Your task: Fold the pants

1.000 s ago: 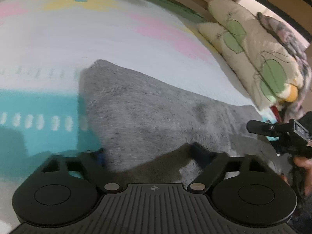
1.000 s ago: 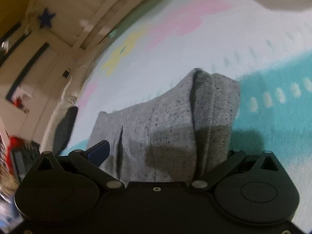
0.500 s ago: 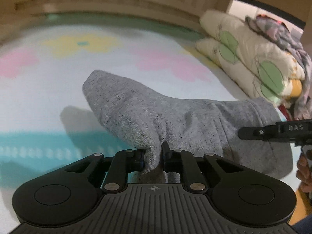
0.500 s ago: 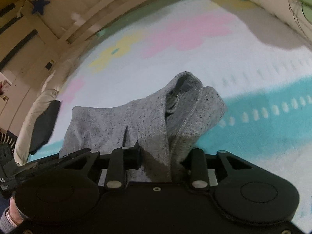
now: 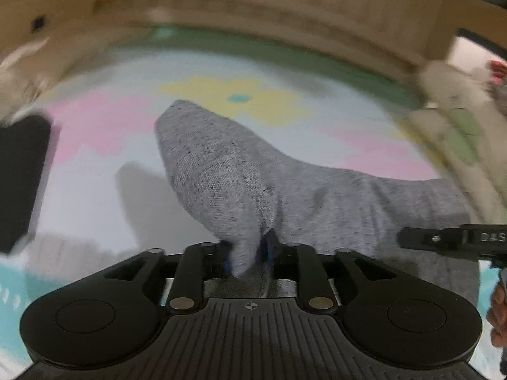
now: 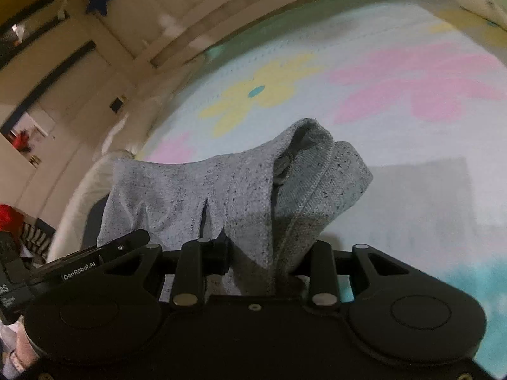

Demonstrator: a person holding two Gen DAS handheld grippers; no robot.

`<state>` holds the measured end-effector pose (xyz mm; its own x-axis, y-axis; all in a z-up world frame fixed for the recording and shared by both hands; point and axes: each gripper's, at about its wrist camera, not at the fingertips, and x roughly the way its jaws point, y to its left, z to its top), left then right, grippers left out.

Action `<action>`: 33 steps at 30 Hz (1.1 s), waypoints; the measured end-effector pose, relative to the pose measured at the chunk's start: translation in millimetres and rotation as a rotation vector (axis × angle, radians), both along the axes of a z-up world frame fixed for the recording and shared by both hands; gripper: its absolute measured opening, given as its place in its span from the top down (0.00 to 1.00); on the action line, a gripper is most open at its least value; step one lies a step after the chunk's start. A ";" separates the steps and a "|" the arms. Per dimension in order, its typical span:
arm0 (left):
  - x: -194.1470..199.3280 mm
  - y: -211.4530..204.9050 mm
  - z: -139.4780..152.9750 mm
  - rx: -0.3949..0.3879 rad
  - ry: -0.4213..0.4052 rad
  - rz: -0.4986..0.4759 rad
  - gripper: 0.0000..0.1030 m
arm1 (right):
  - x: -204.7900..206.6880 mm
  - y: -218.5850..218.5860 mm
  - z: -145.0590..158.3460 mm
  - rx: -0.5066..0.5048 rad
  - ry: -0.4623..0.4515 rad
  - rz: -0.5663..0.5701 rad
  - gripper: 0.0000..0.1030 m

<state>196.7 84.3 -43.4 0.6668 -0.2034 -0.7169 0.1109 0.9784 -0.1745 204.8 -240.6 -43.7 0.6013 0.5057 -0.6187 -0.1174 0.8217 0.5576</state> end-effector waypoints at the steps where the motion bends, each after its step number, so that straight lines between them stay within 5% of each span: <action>1: 5.6 4.6 -11.3 0.003 0.041 0.037 0.75 | 7.6 6.2 -6.8 -0.012 0.016 0.001 0.52; 4: 11.6 16.4 -40.2 0.013 0.123 0.124 0.72 | 31.4 23.7 -31.2 -0.125 0.087 -0.042 0.35; 8: 7.1 21.2 -48.8 0.016 0.102 0.104 0.64 | 29.0 32.4 -52.8 -0.333 0.077 -0.067 0.15; 14: -15.3 11.3 -20.0 0.056 0.000 0.088 0.64 | 8.1 33.8 -43.9 -0.407 -0.029 -0.091 0.12; 17: -40.7 -6.4 -1.0 0.109 -0.082 0.015 0.59 | -7.1 46.7 -15.9 -0.488 -0.126 -0.126 0.00; 22: -73.1 -37.5 -7.7 0.154 -0.095 -0.083 0.55 | -53.7 61.6 7.2 -0.530 -0.282 -0.023 0.01; 25: -81.5 -53.0 -34.0 0.191 -0.006 -0.138 0.53 | -62.4 69.2 -8.1 -0.602 -0.231 0.031 0.01; 28: -87.2 -59.4 -47.5 0.238 -0.044 -0.145 0.48 | -52.1 65.3 -44.7 -0.693 -0.059 0.065 0.02; 31: -85.6 -60.5 -43.1 0.238 -0.028 -0.140 0.48 | -44.2 49.1 -75.0 -0.621 0.122 0.039 0.02; 33: -81.5 -56.8 -44.3 0.223 -0.015 -0.123 0.40 | -46.9 45.4 -76.5 -0.597 0.096 0.017 0.01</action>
<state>115.2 27.5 -87.6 0.6575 -0.1219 -0.7435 0.2329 0.9714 0.0466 157.9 -195.1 -120.3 0.5237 0.0632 -0.8496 -0.1054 0.9944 0.0090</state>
